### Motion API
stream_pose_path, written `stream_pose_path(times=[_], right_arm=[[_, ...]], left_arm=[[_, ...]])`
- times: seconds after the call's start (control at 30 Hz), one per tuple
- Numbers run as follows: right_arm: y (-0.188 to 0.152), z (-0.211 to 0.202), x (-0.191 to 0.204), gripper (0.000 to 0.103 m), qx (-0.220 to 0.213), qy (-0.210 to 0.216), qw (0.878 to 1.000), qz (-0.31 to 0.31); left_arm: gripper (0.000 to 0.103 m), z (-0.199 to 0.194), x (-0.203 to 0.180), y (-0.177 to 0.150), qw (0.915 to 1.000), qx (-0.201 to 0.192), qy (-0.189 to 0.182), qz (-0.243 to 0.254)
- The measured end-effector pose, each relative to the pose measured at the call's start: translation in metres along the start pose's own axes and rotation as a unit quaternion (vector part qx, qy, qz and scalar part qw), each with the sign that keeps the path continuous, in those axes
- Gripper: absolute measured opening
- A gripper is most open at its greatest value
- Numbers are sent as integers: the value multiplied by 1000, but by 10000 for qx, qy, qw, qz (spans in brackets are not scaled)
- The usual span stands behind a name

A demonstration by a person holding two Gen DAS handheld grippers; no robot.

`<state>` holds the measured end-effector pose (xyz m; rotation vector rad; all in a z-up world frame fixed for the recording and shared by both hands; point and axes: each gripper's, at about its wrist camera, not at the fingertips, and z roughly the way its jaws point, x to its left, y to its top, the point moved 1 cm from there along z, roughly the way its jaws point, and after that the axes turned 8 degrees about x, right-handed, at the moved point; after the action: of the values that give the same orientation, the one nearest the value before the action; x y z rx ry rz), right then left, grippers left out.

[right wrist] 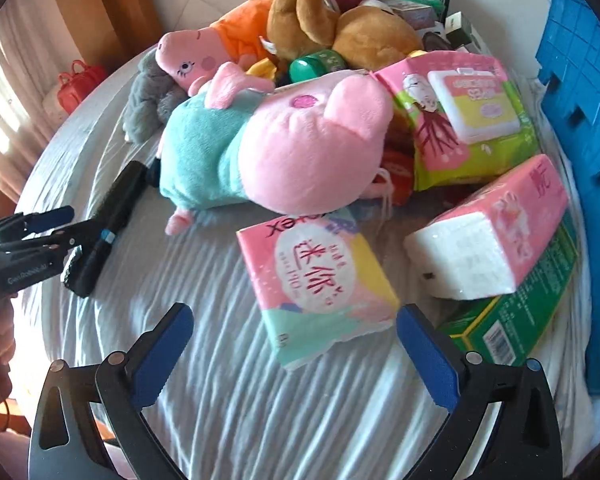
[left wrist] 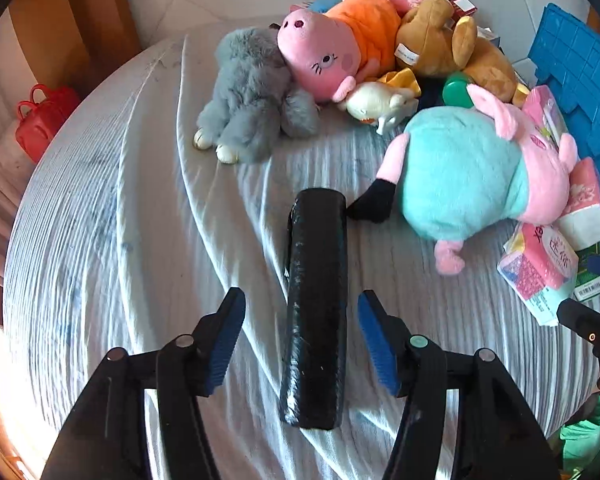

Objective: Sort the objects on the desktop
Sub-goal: 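Grasp the black wrapped roll with the left tool while the right tool grasps the Kotex pack, then carry the black roll and Kotex pack into the blue crate and release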

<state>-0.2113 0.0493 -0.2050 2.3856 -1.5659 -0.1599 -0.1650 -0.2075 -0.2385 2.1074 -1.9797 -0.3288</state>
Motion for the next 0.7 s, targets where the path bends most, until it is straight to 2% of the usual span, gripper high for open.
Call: stream_pose_path(times=[0.03, 0.07, 0.1, 0.17, 0.27, 0.3, 0.33, 0.37, 0.47, 0.5, 0.53, 0.57, 0.7], right_arm=[[2, 2, -4, 103, 4, -32, 10000, 4], [4, 5, -6, 103, 36, -46, 10000, -8], [6, 9, -6, 103, 87, -53, 9999, -38], [10, 19, -6, 103, 166, -39, 9998, -91], [13, 32, -6, 103, 241, 49, 9996, -100], [13, 37, -6, 103, 267, 139, 9995, -65], [13, 42, -8, 103, 321, 159, 9994, 0], [13, 45, -6, 103, 296, -53, 9995, -42], [11, 47, -2, 103, 447, -188, 9987, -120], [10, 44, -1, 97, 419, -87, 9990, -113], [7, 38, 1, 87, 308, 8, 9995, -111], [6, 32, 3, 67, 217, -25, 9997, -141], [3, 15, 11, 66, 81, 60, 9997, -226]], left_arm=[[58, 11, -4, 20, 10000, 43, 39, -32], [58, 18, -5, 25, 9998, 133, 70, -92], [58, 24, -21, 36, 9996, 243, 18, -135], [57, 43, -22, 39, 9980, 592, -70, -217], [37, 38, -30, 33, 9993, 374, 5, -14], [34, 37, -30, 31, 9993, 361, -8, -5], [34, 36, -30, 29, 9993, 381, -46, -4], [34, 35, -29, 27, 9993, 367, -37, -6], [34, 30, -28, 19, 9993, 384, -12, -40], [34, 24, -27, 14, 9994, 355, 6, -19], [34, 22, -30, 15, 9996, 292, 13, 6], [34, 14, -31, 11, 9998, 187, 44, 60], [34, -17, -38, 9, 9995, -224, 102, 215]])
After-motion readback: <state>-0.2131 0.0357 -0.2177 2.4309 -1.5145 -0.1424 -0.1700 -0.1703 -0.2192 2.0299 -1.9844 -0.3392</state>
